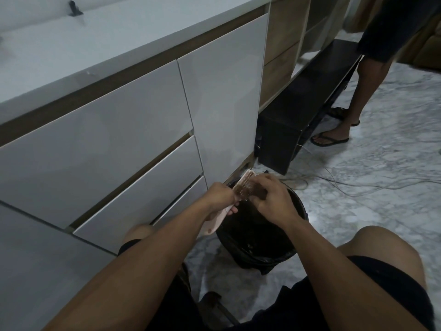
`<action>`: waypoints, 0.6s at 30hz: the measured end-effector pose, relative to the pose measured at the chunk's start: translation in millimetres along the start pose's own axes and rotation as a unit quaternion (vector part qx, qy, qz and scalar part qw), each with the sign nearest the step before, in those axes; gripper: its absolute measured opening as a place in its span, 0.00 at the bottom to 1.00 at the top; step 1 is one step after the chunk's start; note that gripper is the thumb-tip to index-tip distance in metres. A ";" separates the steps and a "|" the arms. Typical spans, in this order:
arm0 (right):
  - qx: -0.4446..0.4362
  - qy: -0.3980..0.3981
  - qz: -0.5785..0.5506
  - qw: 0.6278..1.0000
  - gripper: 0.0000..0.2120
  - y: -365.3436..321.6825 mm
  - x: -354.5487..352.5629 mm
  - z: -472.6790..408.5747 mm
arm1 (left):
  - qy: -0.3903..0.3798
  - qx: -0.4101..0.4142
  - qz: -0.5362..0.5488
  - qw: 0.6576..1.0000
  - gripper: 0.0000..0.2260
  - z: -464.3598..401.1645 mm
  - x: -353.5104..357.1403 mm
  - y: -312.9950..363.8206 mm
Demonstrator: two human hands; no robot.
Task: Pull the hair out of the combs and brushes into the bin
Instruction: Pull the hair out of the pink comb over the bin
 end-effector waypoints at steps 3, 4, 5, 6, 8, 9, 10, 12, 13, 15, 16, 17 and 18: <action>-0.023 0.013 -0.010 1.000 0.15 -4.9 3.7 -0.4 | 0.004 0.001 -0.013 1.000 0.08 0.7 0.2 1.0; -0.022 0.026 -0.004 0.999 0.12 -5.5 3.0 -0.4 | 0.004 0.001 -0.018 1.000 0.09 0.7 0.3 1.0; -0.018 0.041 0.003 0.999 0.10 -5.5 1.7 -0.4 | 0.003 0.001 -0.021 1.000 0.10 0.4 0.3 0.8; -0.009 0.054 0.008 0.998 0.08 -5.1 -0.5 -0.6 | 0.002 0.000 -0.024 1.000 0.11 -0.3 -0.1 0.1; 0.027 0.077 0.006 0.997 0.05 -2.0 -6.5 -1.4 | 0.005 -0.005 -0.027 1.000 0.12 -2.3 -2.1 -2.6; 0.050 0.090 -0.001 0.995 0.04 0.6 -9.9 -2.1 | 0.007 -0.009 -0.026 1.000 0.12 -3.5 -3.1 -4.7; 0.069 0.102 -0.009 0.992 0.04 3.4 -13.0 -2.5 | 0.010 -0.013 -0.023 1.000 0.13 -5.2 -4.3 -7.1; 0.087 0.109 -0.024 0.990 0.04 7.9 -15.7 -3.3 | 0.015 -0.018 -0.012 1.000 0.13 -7.1 -6.0 -10.5; 0.087 0.101 -0.030 0.991 0.05 8.3 -15.4 -3.6 | 0.015 -0.018 -0.005 1.000 0.12 -7.3 -5.9 -11.3; 0.082 0.060 -0.050 0.994 0.09 5.6 -11.0 -2.6 | 0.012 -0.014 0.012 1.000 0.08 -7.9 -4.7 -11.9; 0.076 0.031 -0.062 0.995 0.13 3.0 -7.4 -1.3 | 0.011 -0.012 0.021 1.000 0.08 -8.0 -3.7 -11.9; 0.067 0.003 -0.072 0.995 0.19 0.3 -3.2 0.1 | 0.009 -0.011 0.029 0.999 0.08 -8.6 -2.4 -12.1; 0.058 -0.021 -0.079 0.995 0.23 -1.9 0.7 1.1 | 0.005 -0.009 0.034 0.999 0.09 -9.2 -0.7 -12.3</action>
Point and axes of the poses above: each hand's wrist, its own z-axis away from the middle knuckle, its own x-axis out of the palm, y = z × x, the point moved 4 cm from there along -z, towards the middle knuckle
